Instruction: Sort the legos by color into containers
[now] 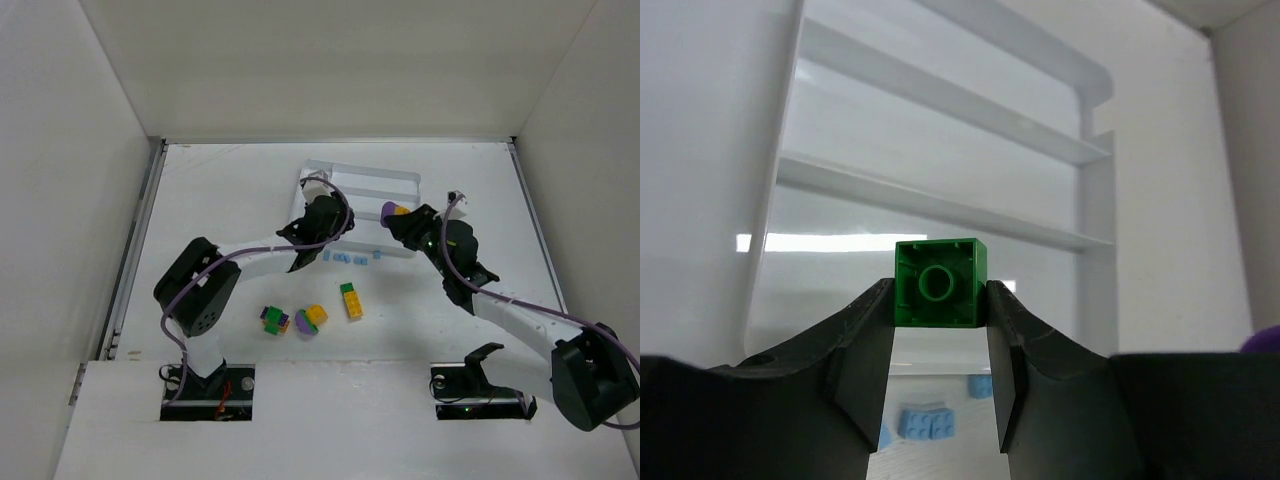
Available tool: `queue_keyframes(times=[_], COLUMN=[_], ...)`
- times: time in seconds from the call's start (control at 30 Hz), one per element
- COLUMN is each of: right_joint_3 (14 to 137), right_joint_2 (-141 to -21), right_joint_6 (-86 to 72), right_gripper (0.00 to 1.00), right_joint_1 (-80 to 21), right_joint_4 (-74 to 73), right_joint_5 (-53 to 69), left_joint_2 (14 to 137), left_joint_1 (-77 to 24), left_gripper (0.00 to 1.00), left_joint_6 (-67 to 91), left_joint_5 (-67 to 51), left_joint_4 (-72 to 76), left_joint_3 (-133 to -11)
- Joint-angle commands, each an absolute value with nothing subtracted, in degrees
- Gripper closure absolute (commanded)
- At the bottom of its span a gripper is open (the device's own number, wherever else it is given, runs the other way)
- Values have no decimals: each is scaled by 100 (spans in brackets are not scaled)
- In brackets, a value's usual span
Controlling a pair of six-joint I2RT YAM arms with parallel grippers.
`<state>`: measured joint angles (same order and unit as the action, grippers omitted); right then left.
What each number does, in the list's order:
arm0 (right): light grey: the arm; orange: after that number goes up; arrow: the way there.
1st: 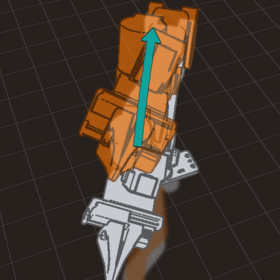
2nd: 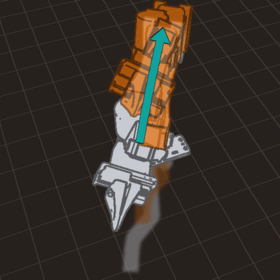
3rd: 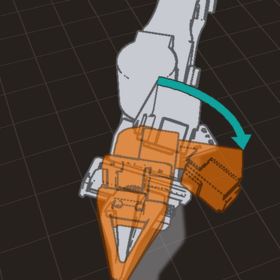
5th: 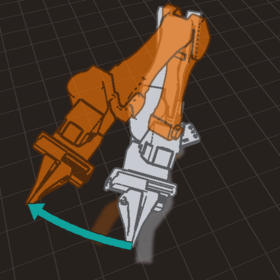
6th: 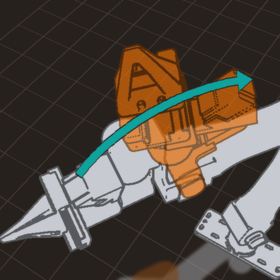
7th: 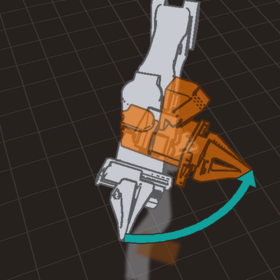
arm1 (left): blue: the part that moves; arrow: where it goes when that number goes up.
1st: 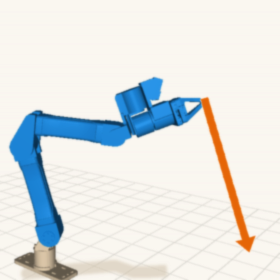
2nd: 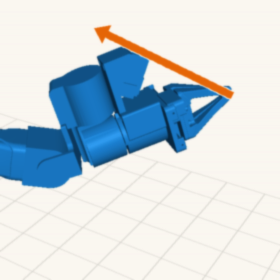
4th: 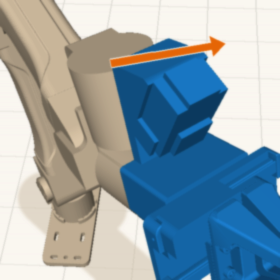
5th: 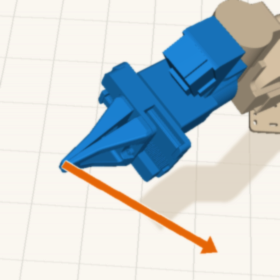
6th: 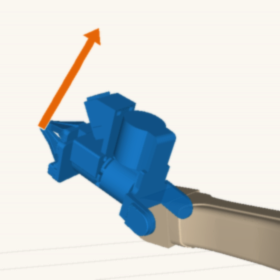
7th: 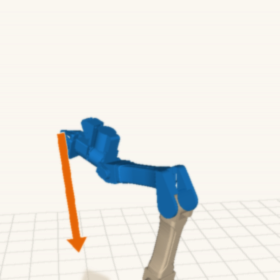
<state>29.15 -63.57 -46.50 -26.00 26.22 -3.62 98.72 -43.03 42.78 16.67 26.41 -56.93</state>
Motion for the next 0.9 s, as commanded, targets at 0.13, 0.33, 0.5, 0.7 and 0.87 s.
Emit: queue_keyframes(times=[0.13,0.33,0.5,0.7,0.87], right_joint_3=[2918,2927,2953,2971,2962], right_joint_2=[-6390,-6451,-6548,-6539,-6469], right_joint_6=[-4377,-4377,-4359,-4359,-4430], right_gripper=[77,76,76,76,75], right_joint_1=[-2702,-2711,-2755,-2782,-2782], right_joint_4=[2619,2628,2628,2628,2803], right_joint_5=[-633,-607,-598,-562,-37], left_joint_2=[10415,10512,10301,9915,9169], left_joint_1=[-4513,-4504,-4434,-4399,-4346], left_gripper=[74,65,50,45,44], left_joint_6=[3568,3630,3788,4042,4876], left_joint_5=[2127,2162,2127,2013,1530], left_joint_4=[1942,1898,1969,2197,2960], left_joint_3=[-6425,-6425,-6293,-5995,-5196])
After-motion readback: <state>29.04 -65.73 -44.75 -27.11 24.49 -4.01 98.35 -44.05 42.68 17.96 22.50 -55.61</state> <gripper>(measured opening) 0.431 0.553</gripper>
